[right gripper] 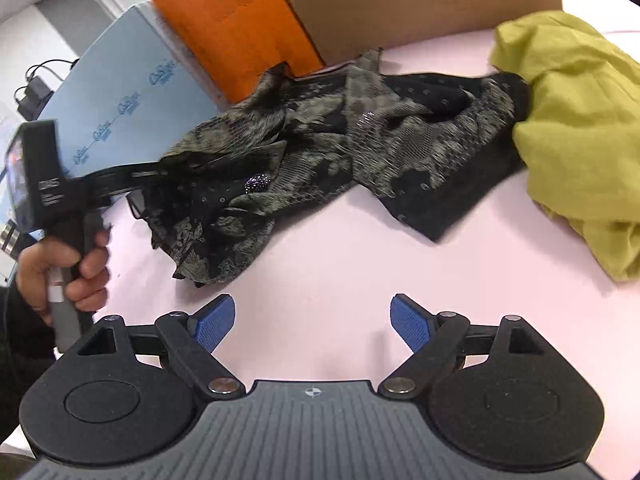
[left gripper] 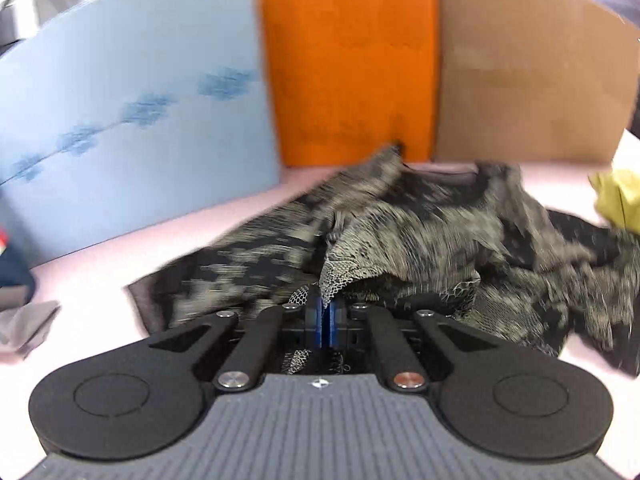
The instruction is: Fold clothes
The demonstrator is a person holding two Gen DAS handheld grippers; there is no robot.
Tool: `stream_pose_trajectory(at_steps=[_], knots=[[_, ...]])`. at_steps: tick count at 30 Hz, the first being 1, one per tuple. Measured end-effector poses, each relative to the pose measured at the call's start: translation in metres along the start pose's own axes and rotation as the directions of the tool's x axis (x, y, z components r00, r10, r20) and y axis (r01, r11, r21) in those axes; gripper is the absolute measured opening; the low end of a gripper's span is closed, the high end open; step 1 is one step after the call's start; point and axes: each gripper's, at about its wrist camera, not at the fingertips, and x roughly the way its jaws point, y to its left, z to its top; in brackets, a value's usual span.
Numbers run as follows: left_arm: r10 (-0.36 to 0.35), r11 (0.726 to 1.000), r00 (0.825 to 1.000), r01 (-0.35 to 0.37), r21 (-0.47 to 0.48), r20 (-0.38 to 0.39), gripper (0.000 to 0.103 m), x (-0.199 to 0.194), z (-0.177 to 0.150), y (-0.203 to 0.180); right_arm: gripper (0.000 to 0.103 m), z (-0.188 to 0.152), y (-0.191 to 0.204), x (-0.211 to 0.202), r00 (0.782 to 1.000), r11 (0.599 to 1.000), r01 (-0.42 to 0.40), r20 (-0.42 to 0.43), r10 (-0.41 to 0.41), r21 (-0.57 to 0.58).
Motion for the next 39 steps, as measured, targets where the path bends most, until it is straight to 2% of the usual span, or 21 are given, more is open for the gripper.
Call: stream_pose_trajectory(at_steps=[4, 7, 13, 19, 21, 22, 23, 24, 25, 26, 27, 28, 29, 30, 31, 33, 36, 39], knots=[[0.057, 0.993, 0.998, -0.057, -0.103, 0.004, 0.003, -0.022, -0.004, 0.039, 0.084, 0.008, 0.001, 0.010, 1.000, 1.000, -0.011, -0.001, 0.011, -0.003], [0.122, 0.982, 0.993, -0.121, -0.144, -0.006, 0.003, -0.038, -0.013, 0.065, 0.084, 0.014, 0.002, 0.023, 0.999, 0.999, -0.034, -0.020, 0.034, 0.010], [0.255, 0.947, 0.965, -0.263, -0.185, -0.065, 0.003, -0.065, -0.043, 0.108, 0.084, 0.025, 0.021, 0.051, 0.989, 0.992, -0.122, -0.079, 0.122, -0.004], [0.293, 0.933, 0.949, -0.311, -0.182, -0.115, 0.005, -0.089, -0.074, 0.129, 0.084, 0.028, 0.064, 0.081, 0.985, 0.984, -0.140, -0.118, 0.127, -0.107], [0.299, 0.932, 0.947, -0.316, -0.179, -0.116, 0.014, -0.097, -0.081, 0.133, 0.084, 0.028, 0.076, 0.089, 0.991, 0.983, -0.100, -0.102, 0.085, -0.155], [0.302, 0.932, 0.947, -0.318, -0.174, -0.114, 0.017, -0.100, -0.084, 0.133, 0.084, 0.028, 0.082, 0.094, 0.995, 0.980, -0.057, -0.087, 0.041, -0.190], [0.303, 0.933, 0.946, -0.318, -0.167, -0.113, 0.024, -0.101, -0.085, 0.133, 0.084, 0.027, 0.088, 0.100, 0.997, 0.973, -0.001, -0.070, -0.015, -0.231], [0.298, 0.937, 0.948, -0.313, -0.154, -0.114, 0.037, -0.100, -0.086, 0.133, 0.084, 0.027, 0.092, 0.106, 0.996, 0.961, 0.059, -0.049, -0.075, -0.271], [0.291, 0.943, 0.950, -0.304, -0.133, -0.112, 0.045, -0.097, -0.086, 0.131, 0.084, 0.027, 0.095, 0.112, 0.992, 0.946, 0.109, -0.022, -0.122, -0.304], [0.284, 0.949, 0.953, -0.296, -0.113, -0.109, 0.061, -0.094, -0.085, 0.129, 0.084, 0.028, 0.096, 0.117, 0.989, 0.933, 0.144, 0.010, -0.149, -0.331], [0.281, 0.952, 0.954, -0.291, -0.094, -0.103, 0.069, -0.090, -0.084, 0.126, 0.079, 0.029, 0.095, 0.120, 0.986, 0.920, 0.166, 0.039, -0.163, -0.356], [0.278, 0.955, 0.956, -0.285, -0.075, -0.099, 0.071, -0.086, -0.082, 0.123, 0.047, 0.029, 0.096, 0.122, 0.983, 0.906, 0.181, 0.060, -0.171, -0.383], [0.273, 0.958, 0.957, -0.280, -0.058, -0.099, 0.071, -0.082, -0.081, 0.120, 0.007, 0.030, 0.096, 0.123, 0.981, 0.891, 0.196, 0.082, -0.179, -0.409], [0.265, 0.962, 0.959, -0.270, -0.045, -0.099, 0.071, -0.078, -0.079, 0.117, 0.003, 0.031, 0.095, 0.123, 0.981, 0.889, 0.192, 0.083, -0.173, -0.416], [0.251, 0.966, 0.963, -0.256, -0.034, -0.098, 0.073, -0.075, -0.077, 0.114, 0.003, 0.035, 0.092, 0.119, 0.988, 0.908, 0.151, 0.047, -0.144, -0.390], [0.225, 0.974, 0.969, -0.228, -0.017, -0.103, 0.084, -0.065, -0.076, 0.108, 0.003, 0.039, 0.087, 0.105, 0.997, 0.936, 0.073, 0.000, -0.078, -0.343], [0.187, 0.982, 0.976, -0.188, 0.006, -0.111, 0.084, -0.052, -0.075, 0.099, 0.003, 0.040, 0.077, 0.074, 1.000, 0.960, 0.006, -0.019, -0.012, -0.280], [0.176, 0.984, 0.975, -0.176, 0.011, -0.133, 0.084, -0.037, -0.073, 0.093, 0.003, 0.041, 0.063, 0.039, 0.999, 0.977, -0.038, -0.020, 0.035, -0.208]])
